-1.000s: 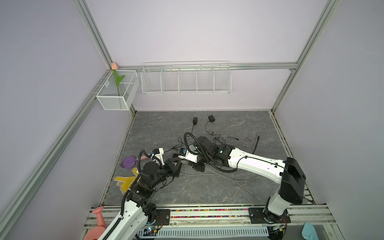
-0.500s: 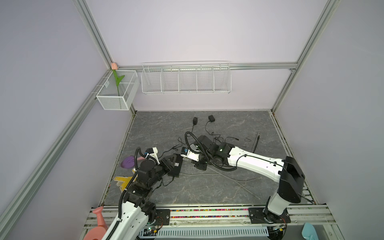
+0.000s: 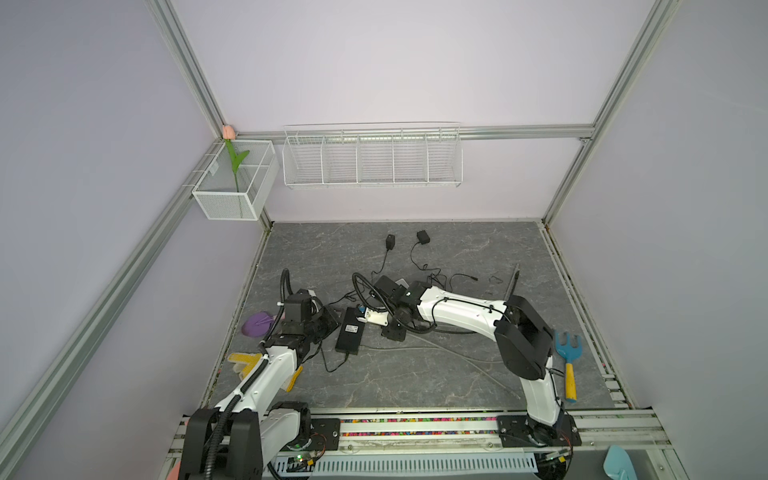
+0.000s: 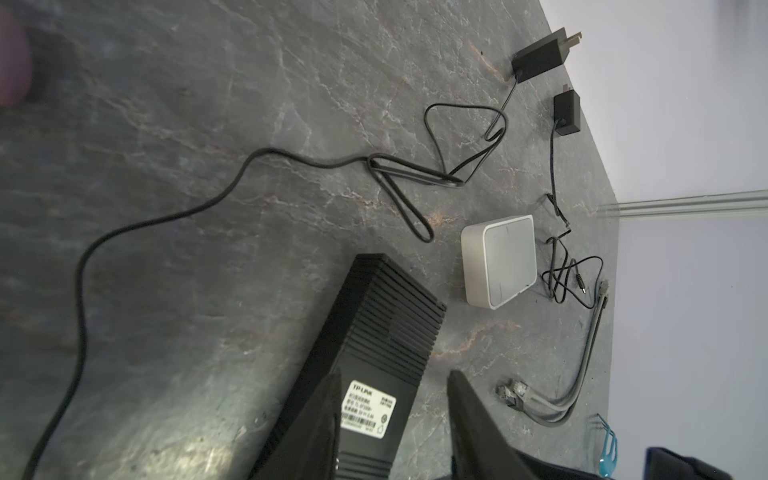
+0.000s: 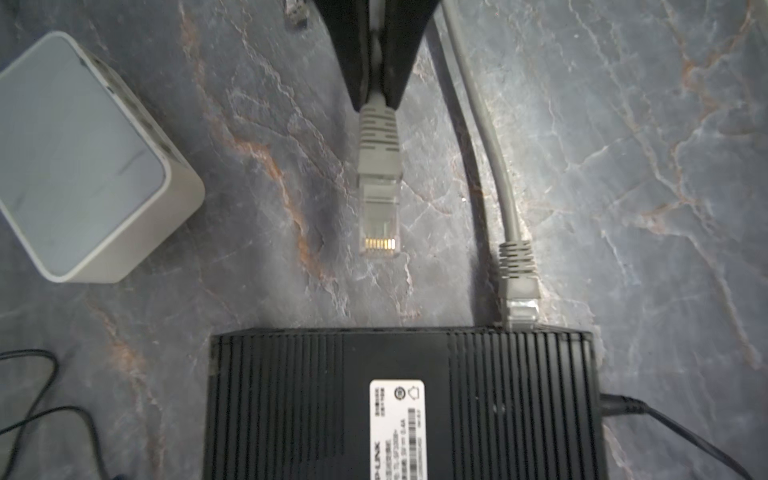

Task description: Insert the plug into the switch port

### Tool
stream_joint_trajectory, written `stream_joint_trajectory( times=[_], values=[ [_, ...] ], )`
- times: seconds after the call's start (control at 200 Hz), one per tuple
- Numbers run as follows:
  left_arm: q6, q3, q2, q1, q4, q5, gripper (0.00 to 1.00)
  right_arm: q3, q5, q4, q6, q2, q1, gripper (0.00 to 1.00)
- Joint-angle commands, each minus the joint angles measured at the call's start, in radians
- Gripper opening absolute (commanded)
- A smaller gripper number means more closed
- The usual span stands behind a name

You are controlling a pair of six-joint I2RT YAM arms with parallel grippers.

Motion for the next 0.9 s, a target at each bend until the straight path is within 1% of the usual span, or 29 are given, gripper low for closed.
stream_joint_trajectory(
  times=[0.0,0.15,0.34,0.59,0.895],
  values=[
    [0.072,0.033,0.047,0.006,0.02,0.028,0.41,0.04,-0.019,-0.031,-0.03,0.019,0.012,0.07],
    [0.072,0.018,0.132,0.006,0.084,0.035,0.41,0.074,-0.025,-0.034,-0.032,0.06,0.013,0.07],
    [0.057,0.018,0.242,0.007,0.151,0.088,0.4,0.079,-0.034,-0.018,-0.028,0.093,0.014,0.07],
    [0.055,0.012,0.278,0.007,0.184,0.099,0.39,0.08,-0.046,0.004,-0.02,0.113,0.012,0.07],
    [0.049,-0.011,0.32,0.007,0.235,0.115,0.36,0.116,-0.039,0.004,-0.017,0.149,0.009,0.07]
  ],
)
